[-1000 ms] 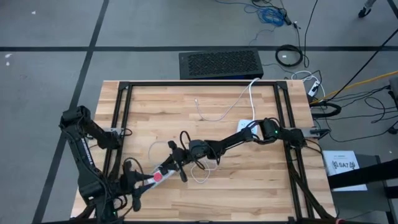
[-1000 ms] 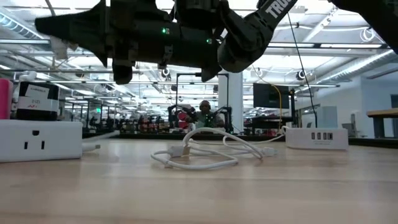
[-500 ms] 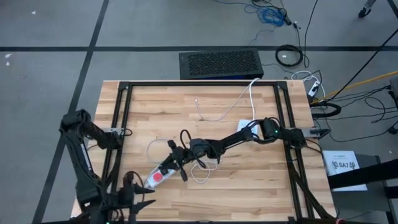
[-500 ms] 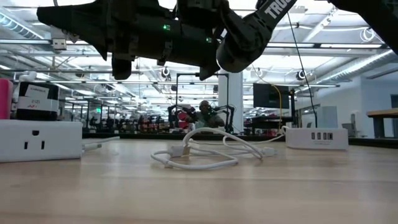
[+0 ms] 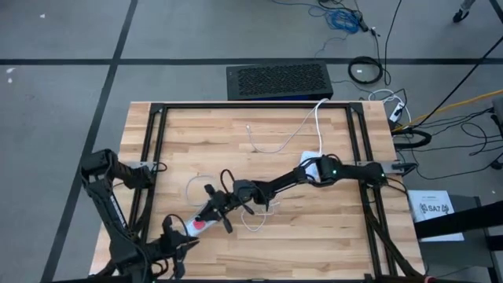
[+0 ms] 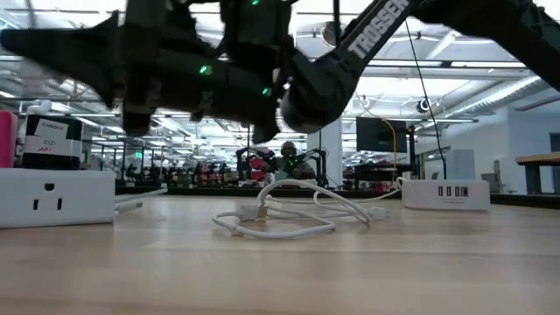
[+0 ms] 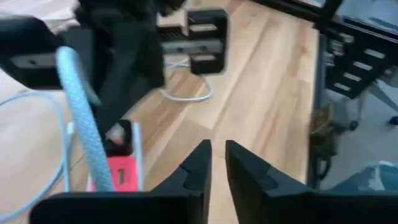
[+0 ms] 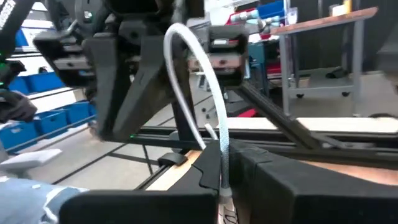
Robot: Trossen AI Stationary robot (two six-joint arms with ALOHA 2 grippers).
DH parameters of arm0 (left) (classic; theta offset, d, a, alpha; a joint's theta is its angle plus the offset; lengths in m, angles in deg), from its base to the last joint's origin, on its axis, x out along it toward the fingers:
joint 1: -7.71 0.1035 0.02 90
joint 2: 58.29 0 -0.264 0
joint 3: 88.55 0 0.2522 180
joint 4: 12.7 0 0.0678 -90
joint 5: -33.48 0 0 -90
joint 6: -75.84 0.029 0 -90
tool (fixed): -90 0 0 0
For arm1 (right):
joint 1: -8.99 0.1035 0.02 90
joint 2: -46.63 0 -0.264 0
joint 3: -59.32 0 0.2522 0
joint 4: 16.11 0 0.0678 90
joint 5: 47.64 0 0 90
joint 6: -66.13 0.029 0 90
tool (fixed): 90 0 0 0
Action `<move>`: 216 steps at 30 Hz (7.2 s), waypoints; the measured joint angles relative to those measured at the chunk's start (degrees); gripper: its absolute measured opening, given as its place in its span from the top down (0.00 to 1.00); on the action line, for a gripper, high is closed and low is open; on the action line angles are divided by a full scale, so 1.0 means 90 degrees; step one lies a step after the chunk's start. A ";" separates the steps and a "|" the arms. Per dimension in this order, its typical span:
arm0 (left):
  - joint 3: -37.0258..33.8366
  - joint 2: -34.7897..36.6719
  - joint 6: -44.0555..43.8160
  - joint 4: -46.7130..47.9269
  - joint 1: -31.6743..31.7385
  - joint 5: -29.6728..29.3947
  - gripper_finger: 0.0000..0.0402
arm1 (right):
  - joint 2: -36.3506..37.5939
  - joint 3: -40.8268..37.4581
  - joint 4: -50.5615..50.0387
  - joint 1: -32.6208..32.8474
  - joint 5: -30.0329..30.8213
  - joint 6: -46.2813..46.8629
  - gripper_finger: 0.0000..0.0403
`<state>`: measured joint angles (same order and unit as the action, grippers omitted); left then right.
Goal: Insert USB
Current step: Insert the top left white charger cable into the pink adapter charger, then insert the top right white cable charger into the black adapter charger
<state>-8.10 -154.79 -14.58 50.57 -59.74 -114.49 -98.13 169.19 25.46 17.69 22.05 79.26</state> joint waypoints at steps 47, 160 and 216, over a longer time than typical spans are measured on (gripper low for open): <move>-0.0078 -0.1858 -0.2743 0.2070 0.0363 0.1207 0.98 | -0.0363 0.0814 -0.0855 0.0016 -0.0116 -0.1047 1.00; -0.0078 -0.1349 -0.1995 0.1640 0.0331 0.1267 0.98 | 0.2190 0.1142 -0.7727 -0.0160 0.0083 -0.1921 0.57; -0.0215 0.3817 0.1768 0.4038 0.1286 0.0517 0.70 | 0.4816 -0.1955 -0.9827 0.0233 0.1128 -0.1377 0.57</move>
<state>-10.03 -120.44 1.33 86.91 -48.17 -109.84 -54.79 151.59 -62.98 19.79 32.20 66.87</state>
